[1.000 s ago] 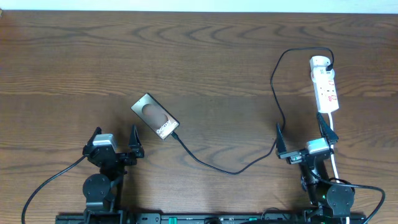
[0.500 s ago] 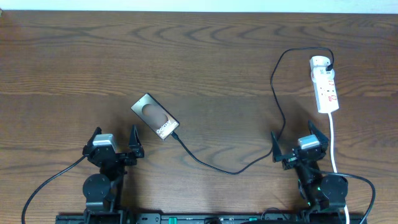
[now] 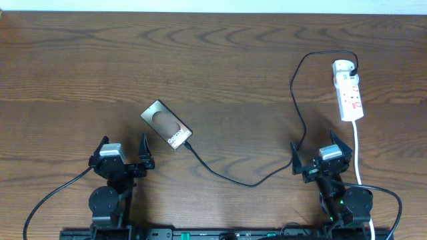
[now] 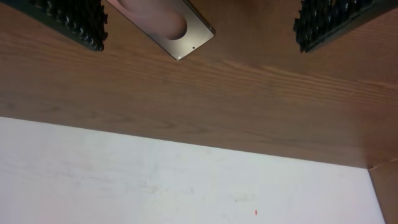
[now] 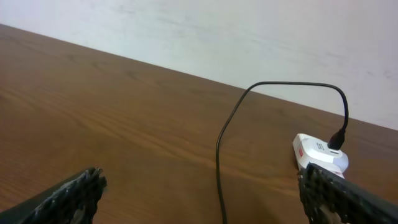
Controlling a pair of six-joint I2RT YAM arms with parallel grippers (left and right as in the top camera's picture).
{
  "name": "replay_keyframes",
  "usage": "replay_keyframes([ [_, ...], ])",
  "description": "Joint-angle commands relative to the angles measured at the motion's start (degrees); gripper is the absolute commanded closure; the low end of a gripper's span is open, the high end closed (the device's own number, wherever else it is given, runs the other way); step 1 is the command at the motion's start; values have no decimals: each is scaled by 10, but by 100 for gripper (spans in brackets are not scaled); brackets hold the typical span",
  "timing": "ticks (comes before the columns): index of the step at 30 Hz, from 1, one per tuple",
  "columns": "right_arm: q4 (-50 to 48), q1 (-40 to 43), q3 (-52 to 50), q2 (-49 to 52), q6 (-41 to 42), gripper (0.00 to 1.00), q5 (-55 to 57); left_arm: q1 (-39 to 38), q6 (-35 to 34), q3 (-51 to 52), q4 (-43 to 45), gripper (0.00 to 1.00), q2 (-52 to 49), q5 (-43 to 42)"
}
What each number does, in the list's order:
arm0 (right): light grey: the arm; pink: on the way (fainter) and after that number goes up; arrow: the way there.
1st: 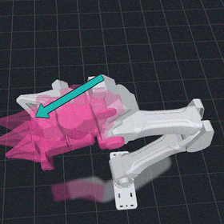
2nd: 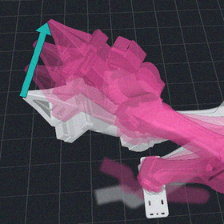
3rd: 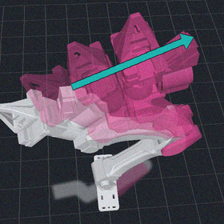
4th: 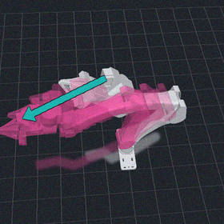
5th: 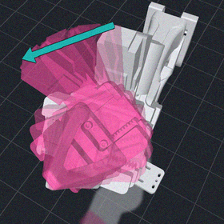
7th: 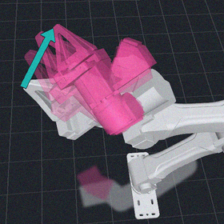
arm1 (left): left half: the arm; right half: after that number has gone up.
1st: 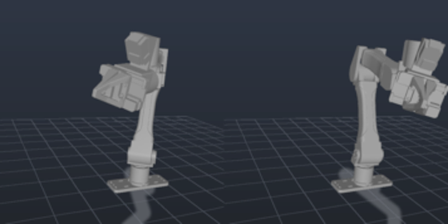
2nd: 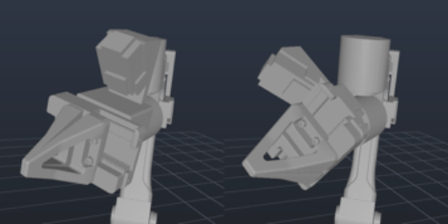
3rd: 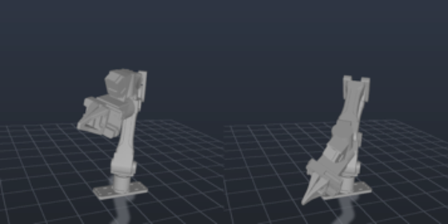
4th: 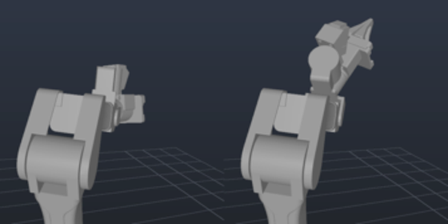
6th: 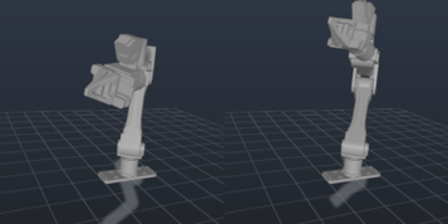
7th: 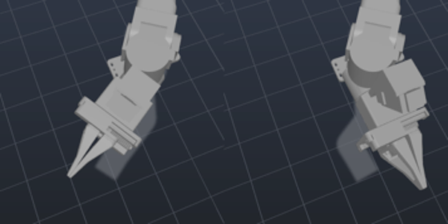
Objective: Plug charger to phone and switch on socket
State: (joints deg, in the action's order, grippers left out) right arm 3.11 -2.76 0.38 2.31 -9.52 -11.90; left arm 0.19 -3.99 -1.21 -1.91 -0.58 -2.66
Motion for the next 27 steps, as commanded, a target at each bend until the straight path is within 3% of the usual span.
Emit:
replay_keyframes([
  [1, 5, -3, -1, -12, -4, 1, 10, -3, 10, 10, -21, 4, 3, 3],
  [27, 4, -3, -1, -20, -4, 1, 12, -3, 10, 10, -21, 4, 3, 3],
])
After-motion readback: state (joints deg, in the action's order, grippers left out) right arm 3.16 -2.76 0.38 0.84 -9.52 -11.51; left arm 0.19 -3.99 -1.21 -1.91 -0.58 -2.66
